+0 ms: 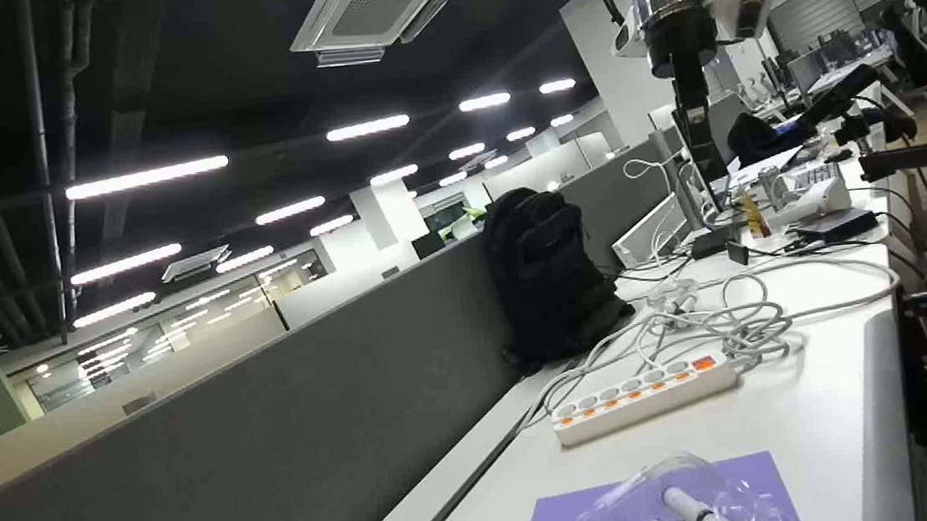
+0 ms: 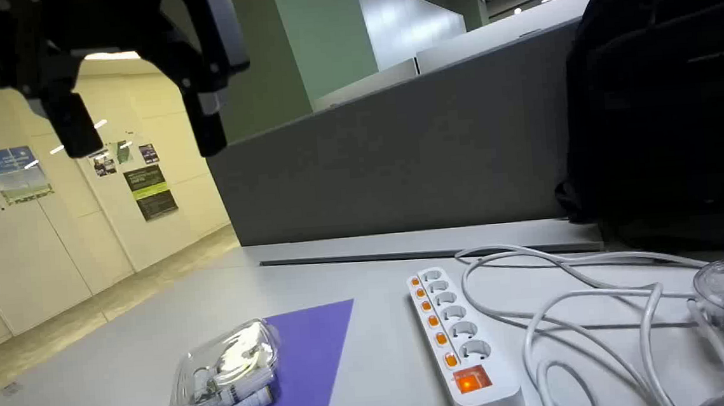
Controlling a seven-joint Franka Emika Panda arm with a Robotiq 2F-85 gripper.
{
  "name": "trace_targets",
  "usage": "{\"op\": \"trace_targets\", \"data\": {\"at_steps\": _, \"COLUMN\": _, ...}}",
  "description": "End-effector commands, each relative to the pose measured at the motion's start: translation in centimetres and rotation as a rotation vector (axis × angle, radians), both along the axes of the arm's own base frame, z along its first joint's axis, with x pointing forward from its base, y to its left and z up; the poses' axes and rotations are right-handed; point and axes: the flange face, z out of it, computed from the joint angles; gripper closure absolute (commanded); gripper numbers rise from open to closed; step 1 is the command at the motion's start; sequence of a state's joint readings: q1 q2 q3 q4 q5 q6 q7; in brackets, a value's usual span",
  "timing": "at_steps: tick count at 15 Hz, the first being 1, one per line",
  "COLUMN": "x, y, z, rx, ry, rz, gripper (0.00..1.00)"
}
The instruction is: Press on a switch on the extension cable
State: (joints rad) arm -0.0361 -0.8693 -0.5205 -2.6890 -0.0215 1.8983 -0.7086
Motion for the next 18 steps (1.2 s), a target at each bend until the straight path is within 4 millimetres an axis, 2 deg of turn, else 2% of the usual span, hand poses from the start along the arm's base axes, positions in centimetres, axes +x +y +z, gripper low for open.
{"op": "trace_targets", "data": {"at_steps": 1, "x": 0.0, "y": 0.0, "z": 0.0, "rx": 0.001, "ry": 0.001, "rz": 0.000, "gripper": 0.00}}
{"op": "trace_targets", "data": {"at_steps": 14, "x": 0.0, "y": 0.0, "z": 0.0, "rx": 0.001, "ry": 0.000, "rz": 0.000, "gripper": 0.00}}
{"op": "trace_targets", "data": {"at_steps": 18, "x": 2.6, "y": -2.0, "z": -0.3, "rx": -0.064, "ry": -0.089, "rz": -0.098, "gripper": 0.00}}
